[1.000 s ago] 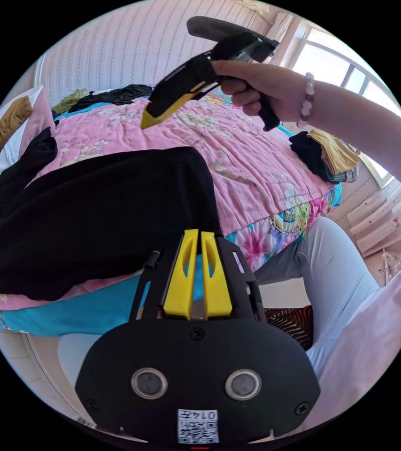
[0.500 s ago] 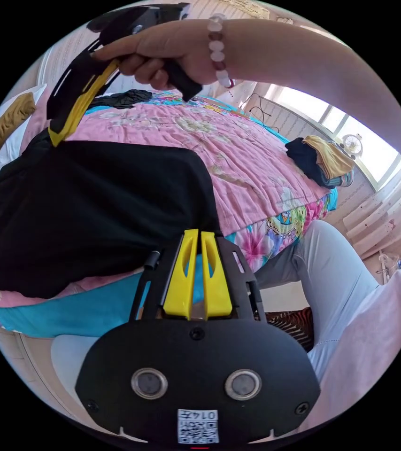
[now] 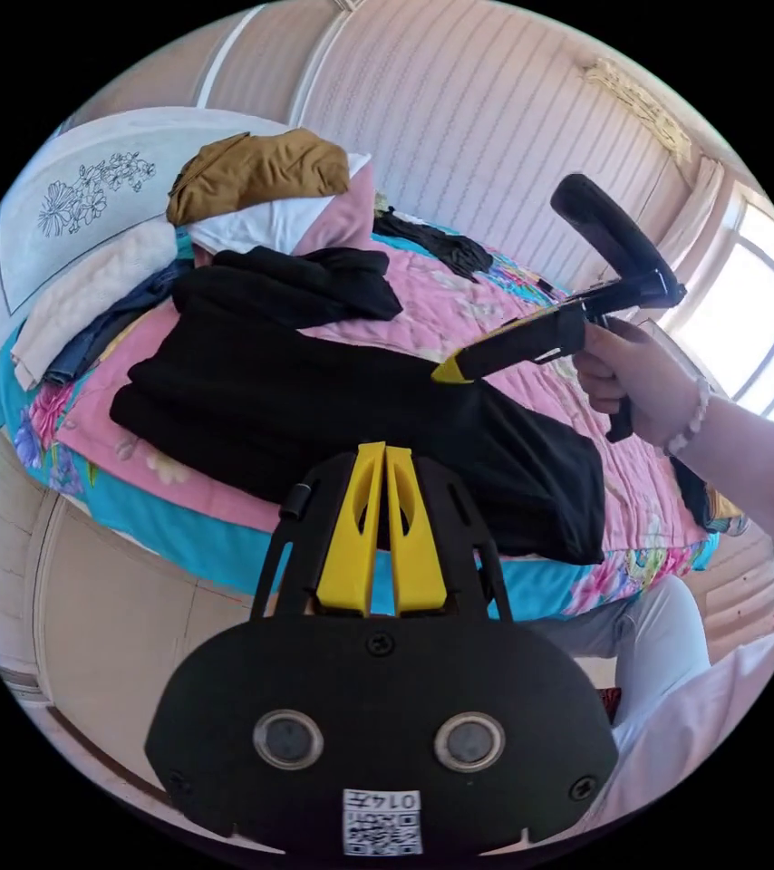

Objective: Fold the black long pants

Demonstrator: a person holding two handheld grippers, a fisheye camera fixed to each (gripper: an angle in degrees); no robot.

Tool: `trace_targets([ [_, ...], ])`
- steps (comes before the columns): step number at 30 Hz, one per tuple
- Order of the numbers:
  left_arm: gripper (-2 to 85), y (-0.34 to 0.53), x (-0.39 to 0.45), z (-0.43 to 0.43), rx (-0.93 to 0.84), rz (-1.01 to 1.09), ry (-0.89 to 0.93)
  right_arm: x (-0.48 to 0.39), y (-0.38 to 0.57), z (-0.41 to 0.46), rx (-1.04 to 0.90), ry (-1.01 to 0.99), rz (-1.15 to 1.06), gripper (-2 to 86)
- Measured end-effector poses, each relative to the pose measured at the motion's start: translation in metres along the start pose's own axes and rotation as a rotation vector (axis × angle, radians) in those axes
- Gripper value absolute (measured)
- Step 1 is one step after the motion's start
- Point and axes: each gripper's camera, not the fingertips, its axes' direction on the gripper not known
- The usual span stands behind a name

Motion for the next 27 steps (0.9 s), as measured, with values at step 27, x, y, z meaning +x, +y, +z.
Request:
trace_targets([
  [27,7.8,0.021,0.169,-0.058,0.035,0.67,0.144,0.029,0.127,-0.058,0.141,0.177,0.214,0.0],
])
